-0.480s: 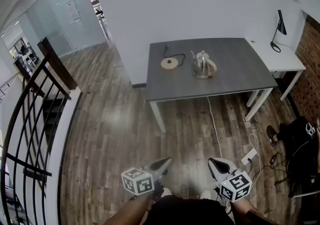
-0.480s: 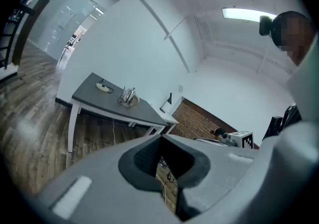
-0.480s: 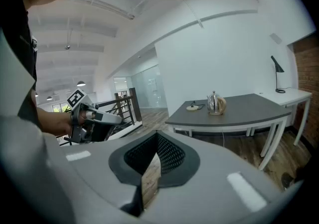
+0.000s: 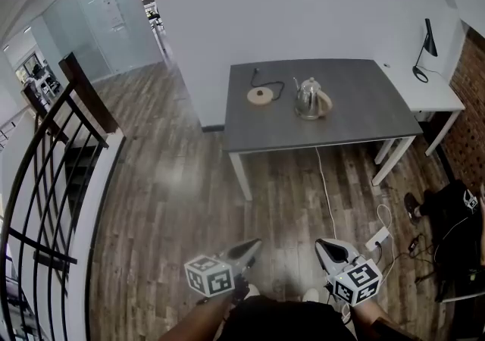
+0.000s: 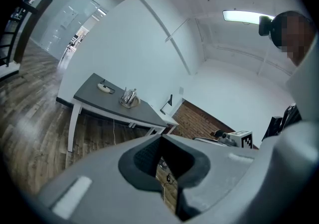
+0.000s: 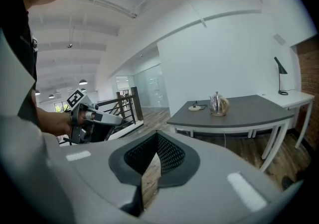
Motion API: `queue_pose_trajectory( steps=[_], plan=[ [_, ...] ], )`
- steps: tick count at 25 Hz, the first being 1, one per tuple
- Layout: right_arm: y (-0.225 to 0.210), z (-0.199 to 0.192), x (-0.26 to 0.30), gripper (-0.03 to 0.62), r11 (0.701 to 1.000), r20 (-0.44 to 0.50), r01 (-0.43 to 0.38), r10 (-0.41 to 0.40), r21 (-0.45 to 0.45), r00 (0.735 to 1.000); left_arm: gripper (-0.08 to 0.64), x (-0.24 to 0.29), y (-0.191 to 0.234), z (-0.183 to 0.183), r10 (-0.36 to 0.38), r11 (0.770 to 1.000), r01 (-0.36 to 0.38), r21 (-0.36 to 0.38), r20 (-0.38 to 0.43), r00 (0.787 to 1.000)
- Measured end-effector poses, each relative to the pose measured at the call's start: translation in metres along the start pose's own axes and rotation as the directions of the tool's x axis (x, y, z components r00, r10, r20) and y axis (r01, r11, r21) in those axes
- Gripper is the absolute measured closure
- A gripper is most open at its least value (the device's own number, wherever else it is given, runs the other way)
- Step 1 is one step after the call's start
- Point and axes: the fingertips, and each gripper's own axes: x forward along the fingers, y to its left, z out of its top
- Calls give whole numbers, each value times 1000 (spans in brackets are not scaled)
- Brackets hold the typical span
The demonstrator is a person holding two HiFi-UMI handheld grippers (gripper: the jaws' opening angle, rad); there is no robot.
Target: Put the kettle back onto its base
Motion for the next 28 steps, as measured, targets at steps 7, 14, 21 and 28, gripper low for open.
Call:
queue_pose_trajectory(
  steps=[7, 14, 21, 28],
  plan=[
    [20, 0, 9, 565, 998, -16, -52, 51, -19, 999, 560, -3, 5, -6, -25, 998, 25, -56, -9, 1000],
    [24, -6, 37, 565, 996, -29, -27, 30, 86, 999, 560, -24, 27, -4, -20, 997, 20, -72, -6, 1000],
    [51, -7, 72, 565, 994, -37, -7, 11, 106, 999, 560, -55, 65, 3, -6, 997, 5, -78, -21, 1000],
    [88, 0, 98, 565, 993, -12, 32, -31, 110, 999, 560, -79, 90, 6, -55, 997, 50, -65, -84, 995]
  ],
)
